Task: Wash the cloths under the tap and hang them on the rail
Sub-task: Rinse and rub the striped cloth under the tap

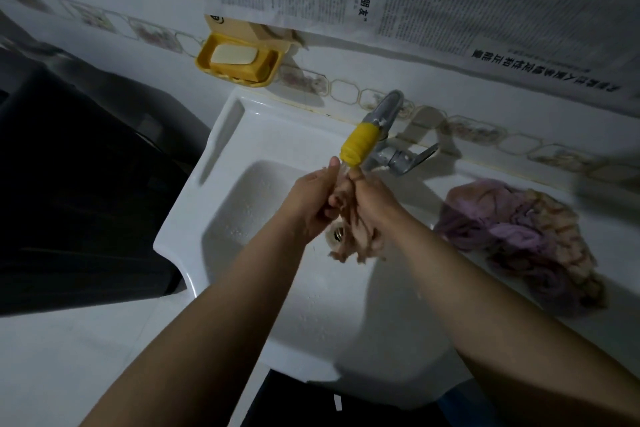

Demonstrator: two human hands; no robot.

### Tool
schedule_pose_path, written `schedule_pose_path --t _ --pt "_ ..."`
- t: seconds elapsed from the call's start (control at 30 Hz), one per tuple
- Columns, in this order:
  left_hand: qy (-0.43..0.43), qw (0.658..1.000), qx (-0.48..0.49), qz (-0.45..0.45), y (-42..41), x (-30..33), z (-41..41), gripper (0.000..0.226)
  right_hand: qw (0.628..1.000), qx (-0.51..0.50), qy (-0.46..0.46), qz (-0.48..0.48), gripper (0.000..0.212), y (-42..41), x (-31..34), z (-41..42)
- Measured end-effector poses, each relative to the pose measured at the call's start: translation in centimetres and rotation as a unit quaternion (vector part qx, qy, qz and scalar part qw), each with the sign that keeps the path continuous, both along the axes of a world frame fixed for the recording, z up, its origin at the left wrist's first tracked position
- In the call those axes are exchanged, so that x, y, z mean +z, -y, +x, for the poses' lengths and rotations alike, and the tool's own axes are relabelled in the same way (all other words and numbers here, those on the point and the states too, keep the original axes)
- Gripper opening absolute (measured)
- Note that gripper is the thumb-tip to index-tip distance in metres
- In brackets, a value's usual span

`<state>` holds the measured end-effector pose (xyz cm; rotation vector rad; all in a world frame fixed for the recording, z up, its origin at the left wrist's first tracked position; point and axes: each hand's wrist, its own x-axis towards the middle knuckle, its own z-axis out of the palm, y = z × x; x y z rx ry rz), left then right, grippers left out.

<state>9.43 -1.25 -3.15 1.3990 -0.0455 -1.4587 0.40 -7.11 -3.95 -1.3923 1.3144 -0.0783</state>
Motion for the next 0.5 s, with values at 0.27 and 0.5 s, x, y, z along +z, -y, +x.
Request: schedule_pose_path --t 0.27,0.5 --pt "0.290 0.947 -0.128 0.054 -1.5 0.5 2.3 0.043 0.960 -0.113 0.221 0.126 0.030 0.8 0.0 -1.8" --pt "0.246 0.966 -0.023 0.080 0.6 0.8 0.0 0.042 0.991 -0.062 0.090 -0.083 0.044 -1.7 2.3 1.0"
